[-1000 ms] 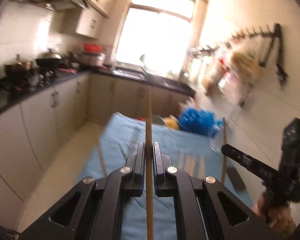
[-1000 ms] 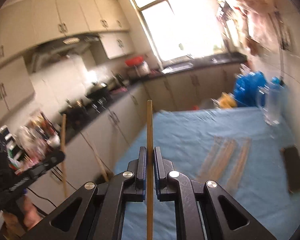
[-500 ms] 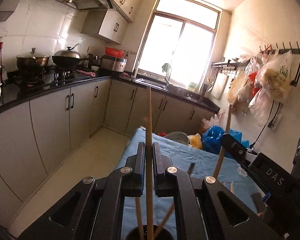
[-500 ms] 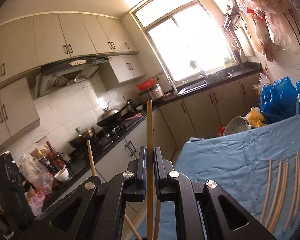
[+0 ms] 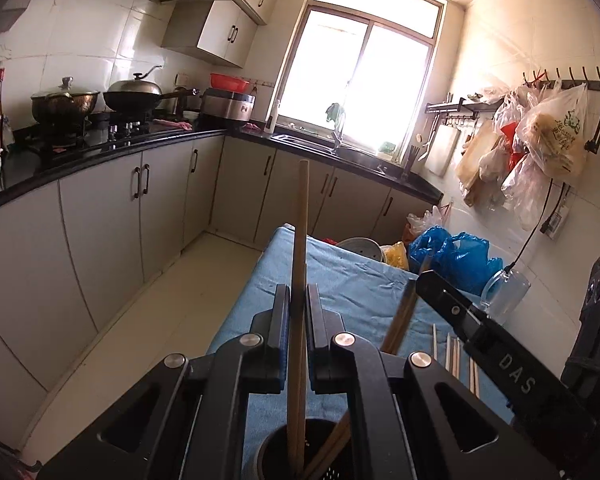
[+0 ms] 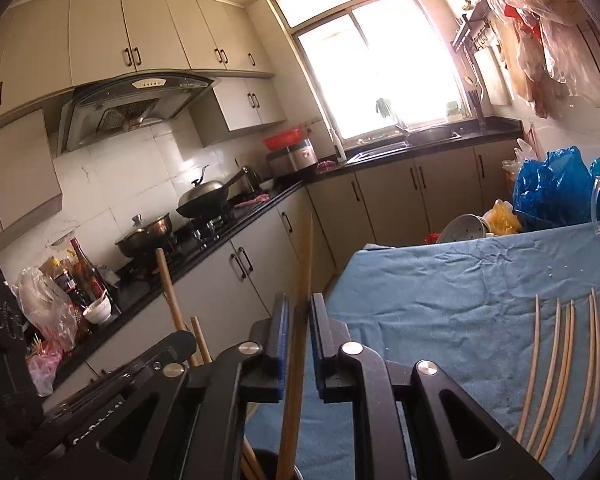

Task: Organize utensils
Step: 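Lower both chopsticks into the black cup and open both grippers, then move both open grippers back over the remaining chopsticks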

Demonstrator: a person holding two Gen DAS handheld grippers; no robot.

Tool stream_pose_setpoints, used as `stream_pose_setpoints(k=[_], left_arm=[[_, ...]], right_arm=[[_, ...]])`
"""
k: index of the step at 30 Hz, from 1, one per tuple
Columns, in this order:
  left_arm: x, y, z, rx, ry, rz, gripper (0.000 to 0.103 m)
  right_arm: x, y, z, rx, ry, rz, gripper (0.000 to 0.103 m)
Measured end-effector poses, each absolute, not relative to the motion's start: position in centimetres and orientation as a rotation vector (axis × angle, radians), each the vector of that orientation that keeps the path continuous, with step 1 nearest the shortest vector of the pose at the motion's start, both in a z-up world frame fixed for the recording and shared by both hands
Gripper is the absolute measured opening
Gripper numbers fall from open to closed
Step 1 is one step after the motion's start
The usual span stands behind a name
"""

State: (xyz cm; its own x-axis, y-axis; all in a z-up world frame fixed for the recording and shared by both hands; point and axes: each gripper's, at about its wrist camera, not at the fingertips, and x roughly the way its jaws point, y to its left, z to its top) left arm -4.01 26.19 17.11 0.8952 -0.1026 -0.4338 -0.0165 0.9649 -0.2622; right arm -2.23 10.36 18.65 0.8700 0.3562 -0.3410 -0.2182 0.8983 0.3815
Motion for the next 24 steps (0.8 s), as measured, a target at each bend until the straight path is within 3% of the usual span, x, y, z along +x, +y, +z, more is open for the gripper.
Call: stream_pose_setpoints(k=[3,7,10,11,17,24], left_arm=[[-5.1,25.9,17.8,-0.242,0.457,-0.021,0.007],[-7.1,25.7,19.0,-0.239,0.447,-0.004,0.009],[-8.9,24.9,20.0,-0.241,0.427,-0.016,0.026],[-9.5,24.5,20.3,-0.239,0.418,-0.019,0.031],[-11.9,20.3,20.3,-0.201,0.445,-0.099,0.039],[-11.8,13.9,17.6,-0.140,0.555,-0.221,0.042]], right_arm=[[-3.0,9.6,19.3,0.350,0.406,0.296,0.027],[-4.6,8.0,20.5,0.349,0.394,0.280,0.035],[-5.9,5.9,20.8,0.360,0.395,0.253,0.047],[-6.4,5.0,20.7,0.367,0.399,0.241,0.048],[-9.4,-1.6,18.6,0.382,0.472,0.129,0.049],[-12.7,-11.7,12.8,0.335,0.650,-0.068,0.053]])
